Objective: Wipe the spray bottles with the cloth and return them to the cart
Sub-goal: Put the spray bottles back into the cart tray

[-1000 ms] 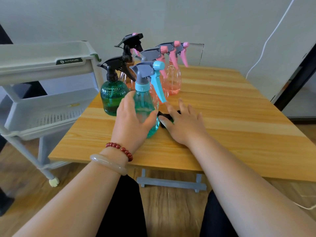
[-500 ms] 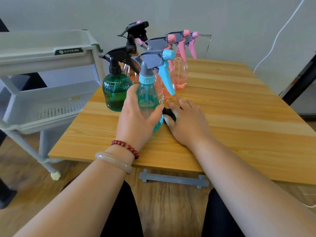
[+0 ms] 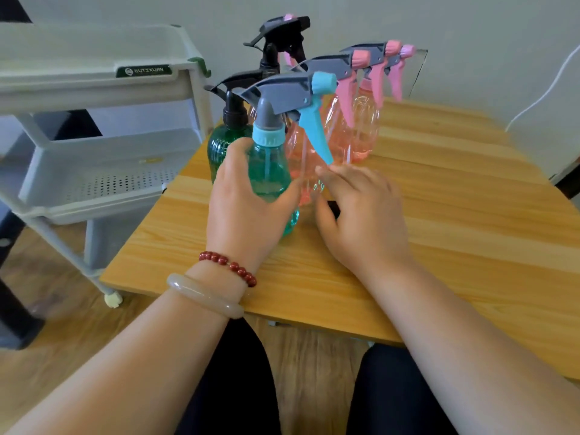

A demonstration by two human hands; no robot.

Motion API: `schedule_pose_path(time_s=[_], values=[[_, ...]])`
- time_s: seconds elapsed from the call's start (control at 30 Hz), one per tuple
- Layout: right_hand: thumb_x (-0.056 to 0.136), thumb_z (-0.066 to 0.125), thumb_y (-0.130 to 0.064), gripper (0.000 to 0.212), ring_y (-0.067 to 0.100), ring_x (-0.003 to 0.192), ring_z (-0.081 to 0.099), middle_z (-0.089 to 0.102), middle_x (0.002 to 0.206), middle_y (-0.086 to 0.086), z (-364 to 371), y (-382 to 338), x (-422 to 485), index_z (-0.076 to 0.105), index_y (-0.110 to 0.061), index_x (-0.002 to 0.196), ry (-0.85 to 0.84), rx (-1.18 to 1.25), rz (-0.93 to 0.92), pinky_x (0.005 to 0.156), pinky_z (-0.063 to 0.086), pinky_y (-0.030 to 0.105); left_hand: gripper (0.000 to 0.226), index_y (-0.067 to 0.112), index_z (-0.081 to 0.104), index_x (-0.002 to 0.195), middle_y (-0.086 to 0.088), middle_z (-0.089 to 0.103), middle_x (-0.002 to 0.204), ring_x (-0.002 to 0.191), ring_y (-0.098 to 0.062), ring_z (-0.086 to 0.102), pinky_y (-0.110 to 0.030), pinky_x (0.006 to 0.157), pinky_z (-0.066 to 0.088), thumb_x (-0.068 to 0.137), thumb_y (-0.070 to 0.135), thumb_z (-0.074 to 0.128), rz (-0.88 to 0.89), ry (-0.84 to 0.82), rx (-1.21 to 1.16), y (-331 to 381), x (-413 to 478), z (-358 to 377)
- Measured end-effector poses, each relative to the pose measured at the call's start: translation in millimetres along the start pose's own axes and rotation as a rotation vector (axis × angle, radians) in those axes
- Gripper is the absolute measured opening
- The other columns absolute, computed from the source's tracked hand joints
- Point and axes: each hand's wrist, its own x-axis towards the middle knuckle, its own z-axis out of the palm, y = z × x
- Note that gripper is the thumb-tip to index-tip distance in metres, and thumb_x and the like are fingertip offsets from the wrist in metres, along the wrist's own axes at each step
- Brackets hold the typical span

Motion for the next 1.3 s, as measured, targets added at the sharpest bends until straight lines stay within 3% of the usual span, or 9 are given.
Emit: schedule_pose_path(time_s=[0.2, 0.33, 0.5, 0.63, 0.7, 0.8, 0.93, 1.1, 1.3], values=[[0.086, 0.052, -0.030, 0.035, 0.029, 0.095, 0.060, 0.070, 0.106, 0.005, 3.9, -8.2, 12.9, 0.073, -0.013, 0.107, -0.022, -0.035, -0.029, 0.080, 0.034, 0.037, 0.035, 0.028, 0.044, 0.096, 0.019, 0.050, 0.081, 0.076, 0.002, 0.051, -0.010, 0.069, 0.039, 0.082, 0.032, 0.076, -0.013, -0.010, -0.012, 3.5, 14.1, 4.7], [0.085, 0.057, -0.025, 0.031, 0.031, 0.097, 0.059, 0.067, 0.110, 0.007, 3.9, -5.5, 17.7, 0.073, -0.011, 0.108, -0.062, 0.013, -0.036, 0.082, 0.039, 0.039, 0.032, 0.030, 0.047, 0.098, 0.021, 0.053, 0.084, 0.080, 0.006, 0.052, -0.007, 0.072, 0.038, 0.083, 0.029, 0.076, -0.056, -0.013, -0.008, 10.8, 14.8, 2.9], [0.087, 0.060, -0.021, 0.033, 0.036, 0.097, 0.061, 0.066, 0.116, 0.012, -0.5, -4.4, 21.8, 0.067, -0.011, 0.117, -0.084, 0.063, -0.028, 0.084, 0.043, 0.044, 0.044, 0.049, 0.041, 0.098, 0.025, 0.055, 0.090, 0.087, 0.005, 0.054, -0.010, 0.078, 0.041, 0.083, 0.025, 0.074, -0.157, -0.047, -0.018, 19.8, 18.0, -1.5], [0.088, 0.058, -0.022, 0.034, 0.038, 0.102, 0.059, 0.063, 0.120, 0.016, -13.5, -12.2, 18.9, 0.066, -0.010, 0.119, -0.169, 0.045, 0.008, 0.085, 0.046, 0.047, 0.039, 0.050, 0.041, 0.098, 0.024, 0.054, 0.092, 0.090, 0.002, 0.055, -0.012, 0.079, 0.041, 0.084, 0.027, 0.070, -0.238, -0.102, -0.032, 31.4, 20.3, -9.9], [0.087, 0.058, -0.021, 0.036, 0.037, 0.106, 0.057, 0.062, 0.123, 0.015, -25.8, -18.6, 18.3, 0.067, -0.009, 0.119, -0.253, 0.046, 0.019, 0.087, 0.045, 0.048, 0.034, 0.047, 0.042, 0.102, 0.019, 0.055, 0.096, 0.093, -0.012, 0.057, -0.023, 0.080, 0.045, 0.085, 0.032, 0.066, -0.299, -0.136, -0.053, 35.8, 19.9, -16.6], [0.088, 0.061, -0.021, 0.038, 0.033, 0.114, 0.051, 0.060, 0.127, 0.014, -48.5, -28.8, 20.9, 0.063, -0.009, 0.124, -0.360, 0.057, 0.039, 0.095, 0.039, 0.046, 0.033, 0.024, 0.050, 0.114, 0.001, 0.059, 0.102, 0.092, -0.025, 0.058, -0.034, 0.080, 0.047, 0.087, 0.033, 0.065, -0.405, -0.155, -0.064, 41.0, 20.7, -33.8], [0.088, 0.056, -0.024, 0.042, 0.030, 0.115, 0.051, 0.061, 0.126, 0.012, -86.7, -46.6, 43.7, 0.063, -0.009, 0.126, -0.418, 0.106, 0.078, 0.097, 0.040, 0.043, 0.028, 0.019, 0.046, 0.109, 0.002, 0.052, 0.098, 0.090, -0.022, 0.052, -0.030, 0.077, 0.040, 0.091, 0.029, 0.066, -0.445, -0.197, 0.021, 64.3, 31.2, -69.6], [0.094, 0.053, -0.027, 0.042, 0.029, 0.112, 0.058, 0.063, 0.122, 0.009, -132.2, -77.0, 98.4, 0.060, -0.006, 0.130, -0.403, 0.263, 0.048, 0.092, 0.049, 0.041, 0.032, 0.016, 0.050, 0.118, 0.004, 0.051, 0.104, 0.102, -0.023, 0.054, -0.036, 0.088, 0.045, 0.092, 0.024, 0.067, -0.493, -0.192, 0.065, 101.1, 54.6, -109.9], [0.093, 0.059, -0.025, 0.048, 0.029, 0.107, 0.060, 0.064, 0.116, 0.011, -166.7, -104.6, 165.7, 0.054, -0.001, 0.134, -0.348, 0.364, -0.008, 0.094, 0.049, 0.040, 0.040, 0.013, 0.048, 0.128, -0.001, 0.055, 0.117, 0.114, -0.024, 0.052, -0.043, 0.098, 0.046, 0.093, 0.028, 0.064, -0.566, -0.156, 0.054, 136.7, 95.7, -144.4]])
